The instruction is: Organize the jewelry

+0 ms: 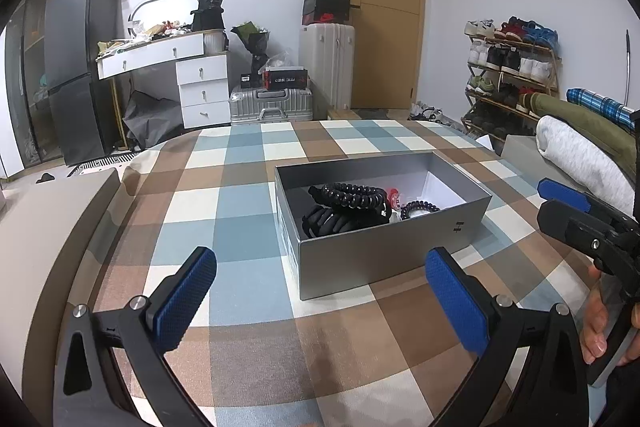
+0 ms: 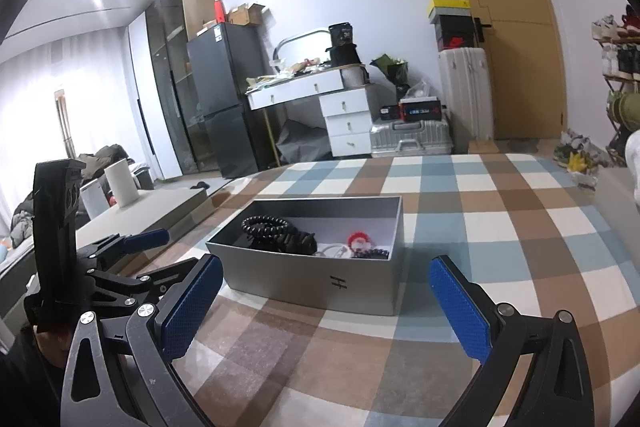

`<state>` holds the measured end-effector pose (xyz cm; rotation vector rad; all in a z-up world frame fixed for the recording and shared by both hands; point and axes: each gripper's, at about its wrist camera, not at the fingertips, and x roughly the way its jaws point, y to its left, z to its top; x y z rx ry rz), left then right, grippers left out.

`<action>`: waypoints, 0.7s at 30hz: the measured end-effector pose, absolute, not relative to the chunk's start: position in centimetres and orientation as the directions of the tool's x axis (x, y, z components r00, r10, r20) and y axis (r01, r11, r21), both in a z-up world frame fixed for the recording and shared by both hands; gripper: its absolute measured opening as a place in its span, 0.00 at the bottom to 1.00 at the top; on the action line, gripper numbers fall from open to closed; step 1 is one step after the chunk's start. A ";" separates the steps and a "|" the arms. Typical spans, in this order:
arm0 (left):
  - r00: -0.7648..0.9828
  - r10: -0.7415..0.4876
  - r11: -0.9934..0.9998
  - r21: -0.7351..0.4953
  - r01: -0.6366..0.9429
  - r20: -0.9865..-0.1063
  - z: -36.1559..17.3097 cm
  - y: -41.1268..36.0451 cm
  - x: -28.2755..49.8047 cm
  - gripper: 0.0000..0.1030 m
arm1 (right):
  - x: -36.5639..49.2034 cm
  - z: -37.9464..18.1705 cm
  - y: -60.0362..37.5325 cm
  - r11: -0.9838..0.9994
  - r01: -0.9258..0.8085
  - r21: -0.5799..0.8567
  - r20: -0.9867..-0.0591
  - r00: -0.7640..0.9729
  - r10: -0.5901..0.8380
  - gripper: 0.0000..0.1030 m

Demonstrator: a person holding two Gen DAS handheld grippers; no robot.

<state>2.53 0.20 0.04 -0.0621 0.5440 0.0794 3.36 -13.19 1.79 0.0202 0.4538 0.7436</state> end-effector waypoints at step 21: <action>0.851 0.056 0.995 -0.038 -0.089 -0.522 0.0 0.1 2.6 0.99 | 3.5 1.7 -12.9 0.739 -0.653 0.166 -0.404 0.638 0.655 1.00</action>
